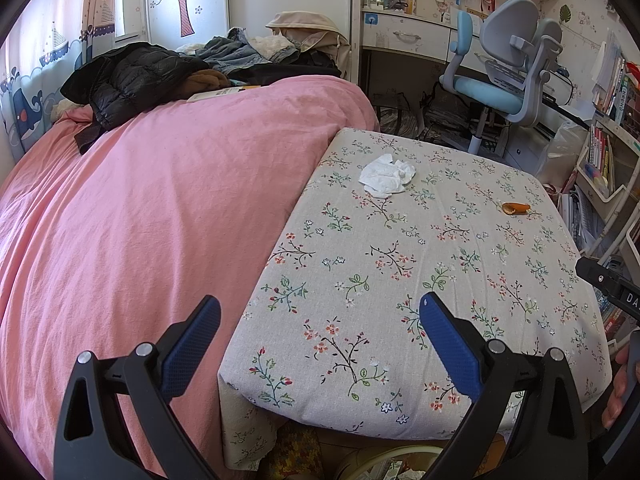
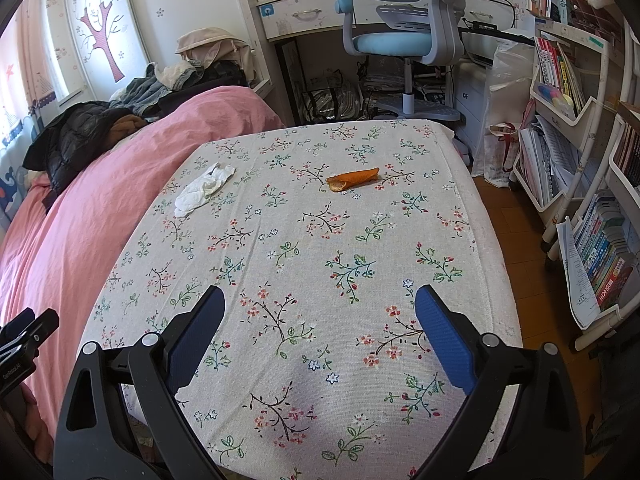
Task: Collect trash
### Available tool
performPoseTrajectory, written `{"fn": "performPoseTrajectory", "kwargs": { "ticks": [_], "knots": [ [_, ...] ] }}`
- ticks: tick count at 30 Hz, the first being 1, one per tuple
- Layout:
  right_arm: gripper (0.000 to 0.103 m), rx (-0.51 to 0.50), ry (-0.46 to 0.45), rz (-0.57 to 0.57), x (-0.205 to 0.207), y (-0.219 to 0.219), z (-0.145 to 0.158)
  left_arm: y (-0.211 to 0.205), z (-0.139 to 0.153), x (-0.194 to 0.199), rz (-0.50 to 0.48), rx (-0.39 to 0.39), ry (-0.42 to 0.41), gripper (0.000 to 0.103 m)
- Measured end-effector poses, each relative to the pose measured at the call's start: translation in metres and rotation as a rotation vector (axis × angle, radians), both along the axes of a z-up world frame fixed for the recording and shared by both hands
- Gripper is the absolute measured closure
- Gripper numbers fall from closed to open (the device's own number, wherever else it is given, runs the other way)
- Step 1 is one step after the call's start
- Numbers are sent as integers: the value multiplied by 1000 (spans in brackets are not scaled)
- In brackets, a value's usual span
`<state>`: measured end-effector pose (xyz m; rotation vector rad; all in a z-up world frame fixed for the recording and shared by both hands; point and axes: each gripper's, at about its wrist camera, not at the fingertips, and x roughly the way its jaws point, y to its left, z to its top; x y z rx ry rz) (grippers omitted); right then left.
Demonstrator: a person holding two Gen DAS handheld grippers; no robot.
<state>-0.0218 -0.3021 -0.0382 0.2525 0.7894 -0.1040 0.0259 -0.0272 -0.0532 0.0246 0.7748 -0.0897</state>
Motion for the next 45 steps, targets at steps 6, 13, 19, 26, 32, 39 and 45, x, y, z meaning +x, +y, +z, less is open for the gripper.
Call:
{"fn": "performPoseTrajectory", "kwargs": {
  "ticks": [6,13,19,26,32,39,45],
  "knots": [
    [11,0,0,0,0,0,0,0,0,0,0,0,0,8],
    [11,-1,0,0,0,0,0,0,0,0,0,0,0,8],
    [11,-1,1,0,0,0,0,0,0,0,0,0,1,8],
    [11,-22,9,20,5,6,-3,0,1,1,-1,-6,-4,8],
    [11,-54,11,65,12,17,-7,0,3,11,-14,-36,6,8],
    [11,-53,20,102,37,17,-13,1,-3,34,-4,-67,43,8],
    [11,-53,35,97,73,9,-24,0,-11,63,14,-65,70,8]
  ]
}}
